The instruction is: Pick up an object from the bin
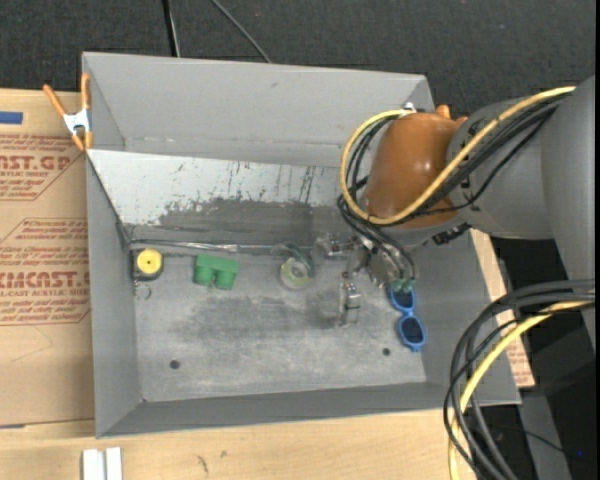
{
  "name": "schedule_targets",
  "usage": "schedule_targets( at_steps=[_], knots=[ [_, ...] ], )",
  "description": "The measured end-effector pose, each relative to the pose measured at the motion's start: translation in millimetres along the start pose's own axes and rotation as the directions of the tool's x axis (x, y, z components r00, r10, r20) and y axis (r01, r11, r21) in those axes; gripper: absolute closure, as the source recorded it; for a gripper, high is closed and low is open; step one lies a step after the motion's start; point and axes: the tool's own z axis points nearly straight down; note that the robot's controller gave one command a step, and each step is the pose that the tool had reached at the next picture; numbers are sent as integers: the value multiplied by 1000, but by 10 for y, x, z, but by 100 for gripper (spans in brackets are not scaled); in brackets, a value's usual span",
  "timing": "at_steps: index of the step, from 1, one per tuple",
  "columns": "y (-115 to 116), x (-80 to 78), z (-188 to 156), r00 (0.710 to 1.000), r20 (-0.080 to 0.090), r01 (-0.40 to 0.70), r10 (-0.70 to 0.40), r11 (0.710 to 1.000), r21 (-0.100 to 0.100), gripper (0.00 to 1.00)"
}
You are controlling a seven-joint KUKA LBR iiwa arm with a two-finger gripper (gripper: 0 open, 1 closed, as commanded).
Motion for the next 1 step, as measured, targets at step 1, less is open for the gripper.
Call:
schedule_targets(
  at_steps=[1],
  knots=[
    [-1007, 289, 104, 918, 5, 396, -396, 918, 3, 0]
  ],
)
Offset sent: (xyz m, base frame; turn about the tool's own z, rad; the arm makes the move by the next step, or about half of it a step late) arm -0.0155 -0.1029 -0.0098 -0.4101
